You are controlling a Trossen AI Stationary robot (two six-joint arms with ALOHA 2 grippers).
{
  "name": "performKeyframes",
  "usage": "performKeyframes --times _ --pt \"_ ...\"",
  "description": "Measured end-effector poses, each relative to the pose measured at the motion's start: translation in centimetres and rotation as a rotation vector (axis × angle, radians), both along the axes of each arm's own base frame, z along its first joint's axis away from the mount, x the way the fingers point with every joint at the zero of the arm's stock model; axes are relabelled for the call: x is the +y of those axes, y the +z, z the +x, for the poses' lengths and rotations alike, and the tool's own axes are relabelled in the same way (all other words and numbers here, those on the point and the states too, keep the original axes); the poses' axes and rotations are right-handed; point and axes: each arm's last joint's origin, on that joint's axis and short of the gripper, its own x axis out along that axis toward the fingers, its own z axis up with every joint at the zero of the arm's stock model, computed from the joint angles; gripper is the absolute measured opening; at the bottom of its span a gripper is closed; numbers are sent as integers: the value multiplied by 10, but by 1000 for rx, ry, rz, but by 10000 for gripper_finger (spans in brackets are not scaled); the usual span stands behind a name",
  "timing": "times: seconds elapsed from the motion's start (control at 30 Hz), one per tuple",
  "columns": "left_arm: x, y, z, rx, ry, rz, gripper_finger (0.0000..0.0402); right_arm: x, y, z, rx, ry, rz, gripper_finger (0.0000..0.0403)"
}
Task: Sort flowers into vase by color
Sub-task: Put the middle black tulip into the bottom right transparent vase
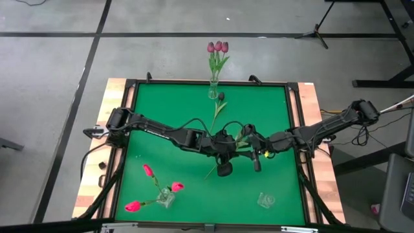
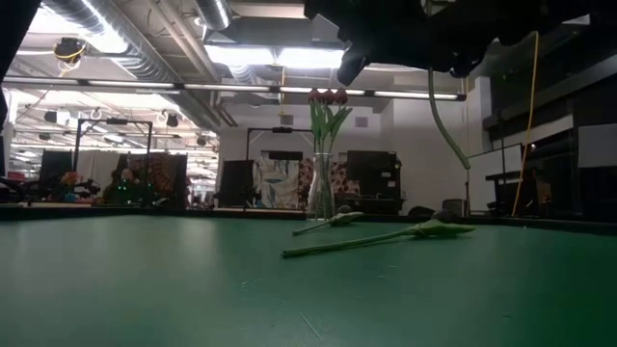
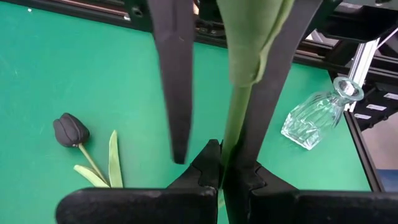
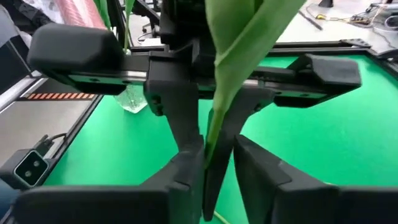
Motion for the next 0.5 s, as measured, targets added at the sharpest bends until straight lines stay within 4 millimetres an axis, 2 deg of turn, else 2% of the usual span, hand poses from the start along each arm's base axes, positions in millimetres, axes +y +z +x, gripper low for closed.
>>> performKeyframes --times 0.23,0.5 --pt "0 -1 0 7 1 2 1 1 -2 3 2 11 3 13" --pt "-1 0 -1 4 16 8 40 1 -2 3 -6 -28 1 6"
